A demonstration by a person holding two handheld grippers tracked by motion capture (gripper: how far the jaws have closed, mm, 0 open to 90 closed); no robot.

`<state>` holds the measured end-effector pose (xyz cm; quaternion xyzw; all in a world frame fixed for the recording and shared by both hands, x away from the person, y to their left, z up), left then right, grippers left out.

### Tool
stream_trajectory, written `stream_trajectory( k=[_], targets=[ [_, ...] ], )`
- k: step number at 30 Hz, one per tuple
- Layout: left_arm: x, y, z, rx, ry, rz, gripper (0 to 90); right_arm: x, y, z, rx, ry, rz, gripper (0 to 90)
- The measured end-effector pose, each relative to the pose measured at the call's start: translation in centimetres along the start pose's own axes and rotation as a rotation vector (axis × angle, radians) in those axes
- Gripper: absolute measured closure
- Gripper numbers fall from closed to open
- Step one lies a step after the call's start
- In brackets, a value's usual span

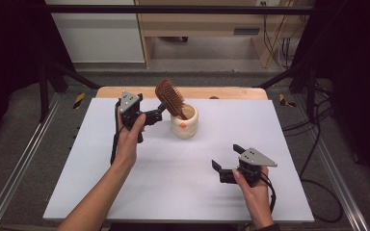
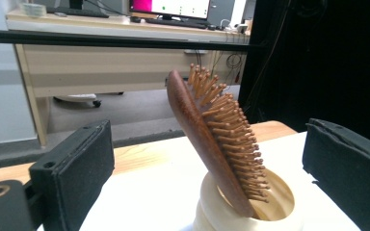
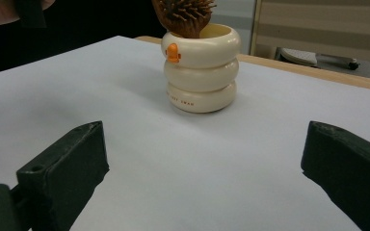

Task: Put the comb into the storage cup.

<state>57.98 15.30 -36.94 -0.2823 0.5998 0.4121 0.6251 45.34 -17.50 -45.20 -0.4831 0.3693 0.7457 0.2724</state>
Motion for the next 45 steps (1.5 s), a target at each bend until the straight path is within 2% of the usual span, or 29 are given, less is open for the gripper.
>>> stream_trajectory(
  k=[6, 14, 21, 26, 28, 33, 45],
  targets=[
    [-0.4, 0.9, 0.0, 0.011, 0.015, -0.007, 3.9, 0.0, 0.0, 0.1, 0.002, 0.000, -0.001, 2.7],
    [-1.0, 2.5, 0.0, 0.026, -0.007, -0.012, 3.8, 0.0, 0.1, 0.1, 0.005, 0.011, 0.001, 2.8],
    [-1.4, 4.1, 0.6, 0.019, -0.004, -0.010, 3.8, -0.1, 0.4, 0.2, 0.006, 0.032, -0.004, 4.1],
    [-1.5, 5.1, 0.9, 0.020, 0.001, -0.011, 3.8, -0.1, 0.4, 0.2, 0.012, 0.029, -0.006, 4.0],
    [-1.6, 5.5, 1.0, 0.026, -0.012, -0.009, 3.8, -0.1, 0.4, 0.2, 0.012, 0.029, -0.004, 4.0],
    [-1.8, 6.1, 1.2, 0.025, -0.030, -0.011, 3.8, -0.2, 0.4, 0.1, 0.013, 0.027, -0.007, 4.0],
    [-2.2, 7.0, 1.5, 0.029, -0.038, -0.018, 3.9, -0.1, 0.6, 0.0, 0.013, 0.024, -0.007, 3.6]
  ],
)
Point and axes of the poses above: each handheld gripper's, and its own axes: y roughly backward along the jaws, x roughly out of its underside, z roughly to its left, the point moved 2 cm from there along -y, roughly forward along the jaws, and after that the axes turned 13 degrees about -y, right-handed, at the moved point
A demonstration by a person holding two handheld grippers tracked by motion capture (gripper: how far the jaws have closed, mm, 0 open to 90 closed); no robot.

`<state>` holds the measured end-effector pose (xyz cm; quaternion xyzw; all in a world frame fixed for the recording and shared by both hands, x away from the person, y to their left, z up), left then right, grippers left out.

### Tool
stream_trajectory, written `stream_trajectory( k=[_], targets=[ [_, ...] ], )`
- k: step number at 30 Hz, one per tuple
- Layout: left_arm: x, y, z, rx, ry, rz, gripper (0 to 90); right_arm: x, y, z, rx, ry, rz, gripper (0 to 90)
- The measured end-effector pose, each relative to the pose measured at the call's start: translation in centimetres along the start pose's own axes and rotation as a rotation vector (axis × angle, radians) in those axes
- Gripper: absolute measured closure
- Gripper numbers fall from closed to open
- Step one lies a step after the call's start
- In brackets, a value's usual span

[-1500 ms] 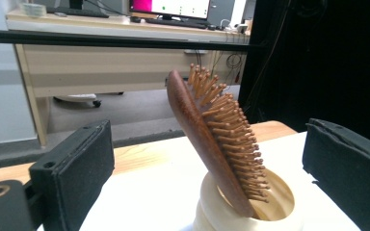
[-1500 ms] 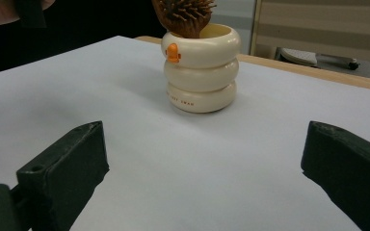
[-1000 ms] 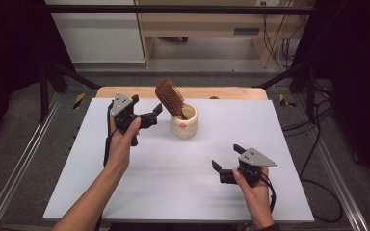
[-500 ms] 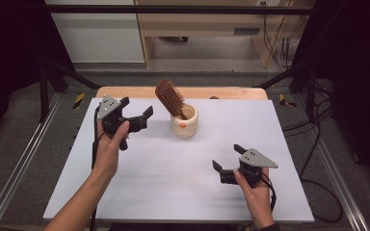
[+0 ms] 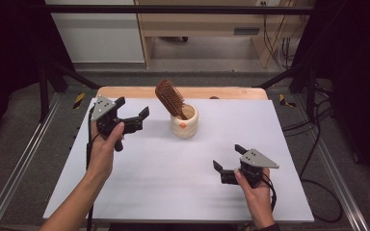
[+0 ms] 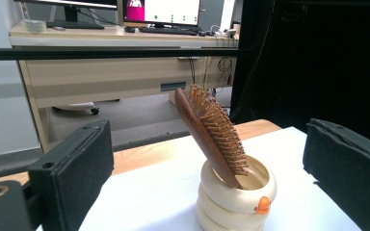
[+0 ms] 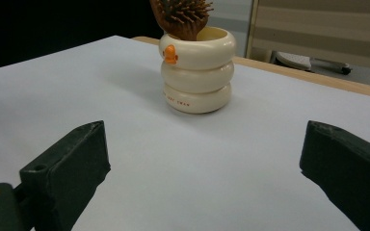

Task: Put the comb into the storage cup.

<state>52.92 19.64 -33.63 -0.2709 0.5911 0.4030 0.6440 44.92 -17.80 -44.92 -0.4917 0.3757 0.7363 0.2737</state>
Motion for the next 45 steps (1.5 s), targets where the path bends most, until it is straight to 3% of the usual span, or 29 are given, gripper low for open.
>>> stream_trajectory(
  k=[7, 20, 25, 34, 37, 45],
  targets=[
    [-0.6, 0.7, 0.2, -0.003, 0.002, -0.017, 3.8, -0.1, 0.3, -0.1, 0.003, 0.004, -0.004, 3.4],
    [-1.3, 3.8, 1.4, -0.002, -0.013, -0.018, 3.4, 0.0, 0.8, -0.3, 0.004, 0.003, 0.004, 3.5],
    [-1.2, 5.1, 1.9, -0.002, 0.006, -0.020, 3.6, -0.1, 1.0, -0.5, 0.004, -0.013, -0.004, 4.3],
    [-1.0, 7.1, 3.1, -0.016, -0.027, -0.009, 3.5, -0.6, 1.3, -1.7, -0.018, -0.054, 0.006, 5.5],
    [-1.0, 7.8, 3.4, -0.017, -0.034, -0.011, 3.5, -0.7, 1.6, -1.8, -0.020, -0.036, 0.019, 5.3],
    [-0.7, 8.8, 3.9, -0.010, -0.017, -0.009, 3.3, -0.5, 3.0, -2.9, 0.006, -0.027, -0.025, 4.4]
  ],
)
Point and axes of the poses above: each handheld gripper's, and its own axes: y roughly backward along the jaws, x roughly out of its underside, z roughly to its left, the point moved 2 cm from there along -y, roughly forward along the jaws, and after that the axes turned 13 degrees about -y, right-handed, at the moved point
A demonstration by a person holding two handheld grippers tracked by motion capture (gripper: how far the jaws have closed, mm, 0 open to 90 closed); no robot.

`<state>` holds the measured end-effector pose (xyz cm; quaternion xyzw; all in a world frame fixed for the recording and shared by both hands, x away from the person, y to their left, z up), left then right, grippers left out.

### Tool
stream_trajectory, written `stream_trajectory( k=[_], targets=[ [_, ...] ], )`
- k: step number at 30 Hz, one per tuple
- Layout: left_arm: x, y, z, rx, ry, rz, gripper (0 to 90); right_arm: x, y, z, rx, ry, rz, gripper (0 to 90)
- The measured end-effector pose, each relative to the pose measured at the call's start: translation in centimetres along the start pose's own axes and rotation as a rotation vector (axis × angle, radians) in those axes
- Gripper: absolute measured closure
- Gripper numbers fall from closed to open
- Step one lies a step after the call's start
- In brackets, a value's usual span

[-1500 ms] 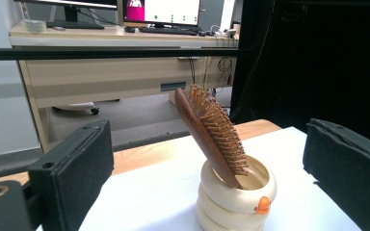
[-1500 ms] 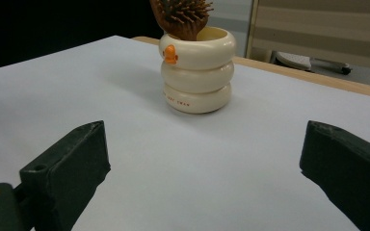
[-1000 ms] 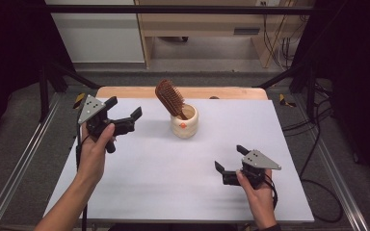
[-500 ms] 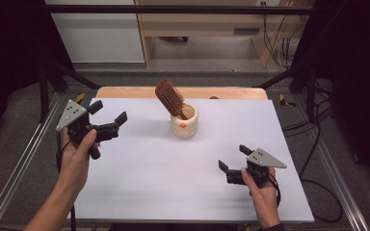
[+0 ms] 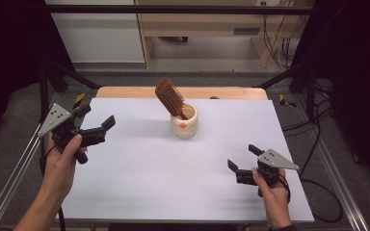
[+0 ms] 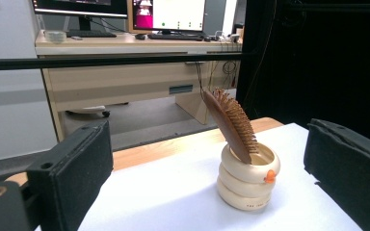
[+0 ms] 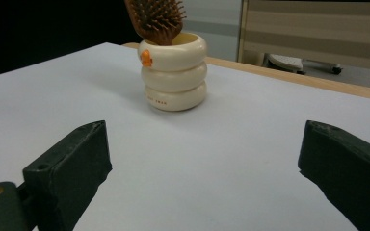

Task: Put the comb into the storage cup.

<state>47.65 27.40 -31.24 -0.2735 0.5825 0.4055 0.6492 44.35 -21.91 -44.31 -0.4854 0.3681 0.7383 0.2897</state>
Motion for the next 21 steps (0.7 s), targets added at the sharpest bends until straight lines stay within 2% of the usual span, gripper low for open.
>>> stream_trajectory(
  k=[9, 14, 17, 21],
  targets=[
    [0.6, 0.9, 0.6, -0.013, 0.006, -0.023, 3.3, 0.9, 1.7, -1.5, 0.025, -0.003, -0.014, 3.7],
    [1.3, 1.3, 0.6, -0.020, 0.007, -0.006, 3.0, 1.7, 2.1, -1.9, 0.029, 0.021, -0.002, 3.7],
    [1.8, 1.6, 0.7, -0.026, -0.002, -0.002, 2.5, 1.8, 2.1, -2.1, 0.030, 0.016, -0.008, 3.7],
    [2.4, 2.1, 0.8, -0.023, 0.010, -0.006, 2.4, 2.0, 2.0, -2.0, 0.028, 0.017, -0.010, 3.5]
  ],
)
Point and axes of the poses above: each handheld gripper's, and its own axes: y roughly backward along the jaws, x roughly out of its underside, z roughly to its left, the point moved 2 cm from there along -y, roughly forward along the jaws, and after that the axes turned 13 degrees about -y, right-handed, at the moved point
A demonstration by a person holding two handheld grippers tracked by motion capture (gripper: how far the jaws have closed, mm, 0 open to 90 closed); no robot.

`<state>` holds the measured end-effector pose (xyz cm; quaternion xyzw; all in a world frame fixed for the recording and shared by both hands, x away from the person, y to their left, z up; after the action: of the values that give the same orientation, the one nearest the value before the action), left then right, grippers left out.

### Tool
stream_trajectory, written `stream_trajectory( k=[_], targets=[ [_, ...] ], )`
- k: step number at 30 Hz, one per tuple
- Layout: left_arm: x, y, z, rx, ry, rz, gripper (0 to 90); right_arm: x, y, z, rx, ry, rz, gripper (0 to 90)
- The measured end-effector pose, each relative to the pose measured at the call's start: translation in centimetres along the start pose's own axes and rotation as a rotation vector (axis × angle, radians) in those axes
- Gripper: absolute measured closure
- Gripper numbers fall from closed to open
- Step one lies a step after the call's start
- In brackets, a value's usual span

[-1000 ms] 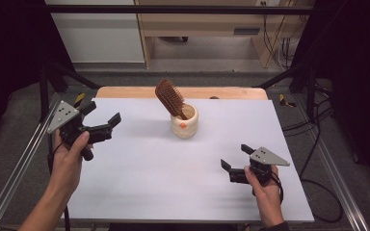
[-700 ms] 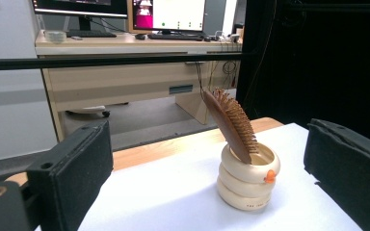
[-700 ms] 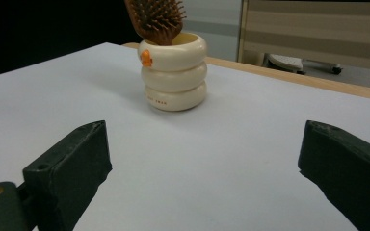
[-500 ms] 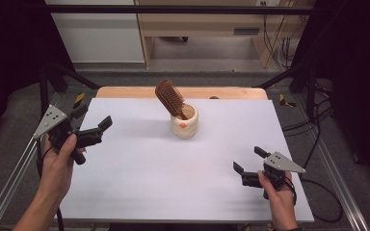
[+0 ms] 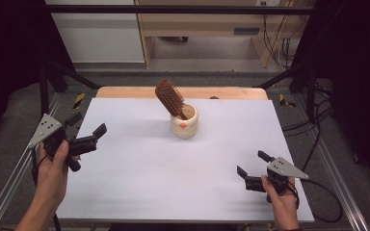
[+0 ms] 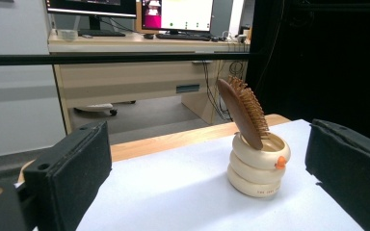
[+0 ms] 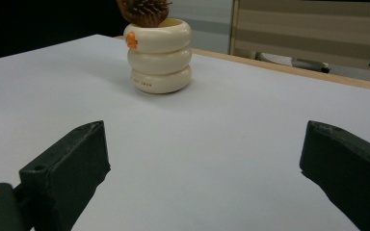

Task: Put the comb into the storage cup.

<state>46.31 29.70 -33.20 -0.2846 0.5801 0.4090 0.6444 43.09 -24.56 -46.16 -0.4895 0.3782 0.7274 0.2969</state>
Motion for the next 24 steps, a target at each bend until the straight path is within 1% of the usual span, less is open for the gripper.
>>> stream_trajectory(
  k=[3, 8, 13, 20, 21, 24],
  targets=[
    [0.3, 0.4, 0.2, -0.003, 0.008, -0.003, 2.3, 0.0, 0.0, 0.1, -0.008, 0.009, 0.001, 3.6],
    [0.6, 1.2, 0.5, -0.013, 0.015, -0.016, 2.3, 0.1, 0.1, 0.0, -0.009, 0.003, 0.003, 3.5],
    [1.0, 1.9, 0.8, -0.020, 0.010, -0.021, 2.3, 0.1, 0.0, 0.0, -0.012, 0.005, -0.002, 3.5],
    [1.9, 2.4, 0.7, -0.014, 0.010, -0.019, 2.2, 0.1, 0.1, 0.0, -0.015, 0.005, -0.004, 3.5],
    [2.0, 2.5, 0.7, -0.015, 0.015, -0.020, 2.2, 0.1, 0.1, 0.0, -0.016, 0.005, -0.004, 3.5],
    [2.4, 2.6, 0.6, -0.019, 0.012, -0.018, 2.2, 0.1, 0.0, 0.0, -0.019, 0.006, -0.002, 3.5]
  ],
)
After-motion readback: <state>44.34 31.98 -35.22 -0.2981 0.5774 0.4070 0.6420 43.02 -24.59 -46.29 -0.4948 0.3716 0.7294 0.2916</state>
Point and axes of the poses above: each handheld gripper's, and its own axes: y roughly backward along the jaws, x roughly out of its underside, z roughly to its left, the point moved 2 cm from there along -y, roughly forward along the jaws, and after that the axes turned 13 degrees about -y, right-handed, at the moved point
